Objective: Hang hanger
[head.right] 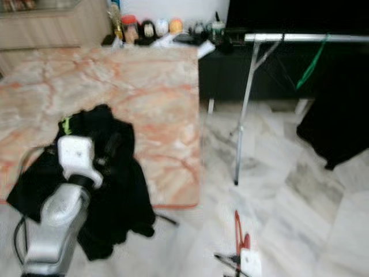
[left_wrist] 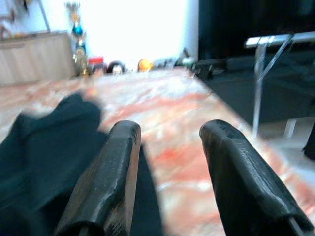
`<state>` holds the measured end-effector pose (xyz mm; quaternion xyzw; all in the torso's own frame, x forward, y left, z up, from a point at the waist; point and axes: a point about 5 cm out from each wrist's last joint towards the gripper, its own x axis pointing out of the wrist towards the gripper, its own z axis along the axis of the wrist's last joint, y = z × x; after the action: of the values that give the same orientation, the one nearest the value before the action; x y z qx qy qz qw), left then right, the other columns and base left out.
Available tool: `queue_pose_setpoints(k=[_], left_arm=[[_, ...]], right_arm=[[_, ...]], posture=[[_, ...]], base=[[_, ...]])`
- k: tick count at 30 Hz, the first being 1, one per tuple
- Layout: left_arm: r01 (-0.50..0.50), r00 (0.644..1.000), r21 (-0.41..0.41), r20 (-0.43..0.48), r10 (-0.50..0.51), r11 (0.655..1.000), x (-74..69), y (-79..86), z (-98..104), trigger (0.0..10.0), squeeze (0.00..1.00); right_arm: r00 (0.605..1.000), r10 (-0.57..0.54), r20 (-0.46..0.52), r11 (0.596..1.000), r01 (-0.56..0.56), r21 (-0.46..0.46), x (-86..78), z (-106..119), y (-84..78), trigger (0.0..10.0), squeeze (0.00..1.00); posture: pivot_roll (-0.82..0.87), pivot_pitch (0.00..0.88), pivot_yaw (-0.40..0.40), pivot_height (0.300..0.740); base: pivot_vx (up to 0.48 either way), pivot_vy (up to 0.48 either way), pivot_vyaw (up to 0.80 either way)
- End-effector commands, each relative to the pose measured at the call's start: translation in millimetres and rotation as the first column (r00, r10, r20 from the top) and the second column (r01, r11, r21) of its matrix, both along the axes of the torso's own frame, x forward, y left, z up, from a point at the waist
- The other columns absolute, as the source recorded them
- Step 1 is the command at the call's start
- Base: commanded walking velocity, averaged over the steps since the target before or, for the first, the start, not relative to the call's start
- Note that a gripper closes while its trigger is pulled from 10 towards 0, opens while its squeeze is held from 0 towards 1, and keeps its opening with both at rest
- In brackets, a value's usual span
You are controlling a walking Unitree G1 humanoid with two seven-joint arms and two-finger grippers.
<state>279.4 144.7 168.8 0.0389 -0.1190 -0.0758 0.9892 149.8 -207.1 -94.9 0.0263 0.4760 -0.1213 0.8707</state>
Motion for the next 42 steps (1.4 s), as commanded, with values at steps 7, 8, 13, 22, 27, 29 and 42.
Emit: queue_pose_setpoints(k=[7,8,13,22,27,29,42], left_arm=[[-0.006,1.000,0.016,0.018,0.006,1.000,-1.7,2.4,3,10.0,0.00],[-0.004,1.000,0.015,0.016,0.003,1.000,-1.7,1.8,2,10.0,0.00],[0.009,1.000,0.022,0.006,-0.009,1.000,-0.9,0.3,0,10.0,0.00],[0.014,1.000,0.032,-0.013,-0.013,0.999,1.1,2.3,-6,10.0,0.00],[0.020,0.999,0.034,-0.025,-0.019,0.999,0.2,1.6,-10,10.0,0.00],[0.026,0.999,0.033,-0.028,-0.025,0.999,0.9,0.9,-11,10.0,0.00],[0.110,0.990,0.058,-0.093,-0.104,0.992,5.9,-6.9,-23,10.0,0.00]], right_arm=[[1.000,0.007,0.005,1.000,-0.007,0.025,0.5,-1,10.7,10.0,0.00],[1.000,0.006,0.005,1.000,-0.006,0.024,0.4,-1,10.7,10.0,0.00],[1.000,0.003,0.004,1.000,-0.003,0.024,0.0,-2,11.0,10.0,0.00],[1.000,-0.007,0.006,1.000,0.007,0.025,0.2,-2,12.1,10.0,0.00],[1.000,-0.009,0.009,1.000,0.009,0.029,0.1,-2,13.4,10.0,0.00],[1.000,-0.018,0.015,0.999,0.017,0.031,0.3,-2,14.0,10.0,0.00],[0.998,-0.034,0.050,0.999,0.033,0.019,1.6,0,13.7,10.0,0.00]], posture=[[-0.08,0.043,0.000,0.740],[-0.08,0.043,0.000,0.740],[-0.09,0.036,0.005,0.740],[-0.09,0.023,0.013,0.740],[-0.10,0.015,0.019,0.740],[-0.11,0.013,0.027,0.740],[-0.14,0.022,0.050,0.740]], base=[[0.000,-0.453,0.00],[0.000,-0.454,0.00],[0.000,-0.452,0.00],[0.000,-0.454,0.00],[0.000,-0.450,0.00],[0.000,-0.450,0.00],[0.000,-0.337,0.00]])
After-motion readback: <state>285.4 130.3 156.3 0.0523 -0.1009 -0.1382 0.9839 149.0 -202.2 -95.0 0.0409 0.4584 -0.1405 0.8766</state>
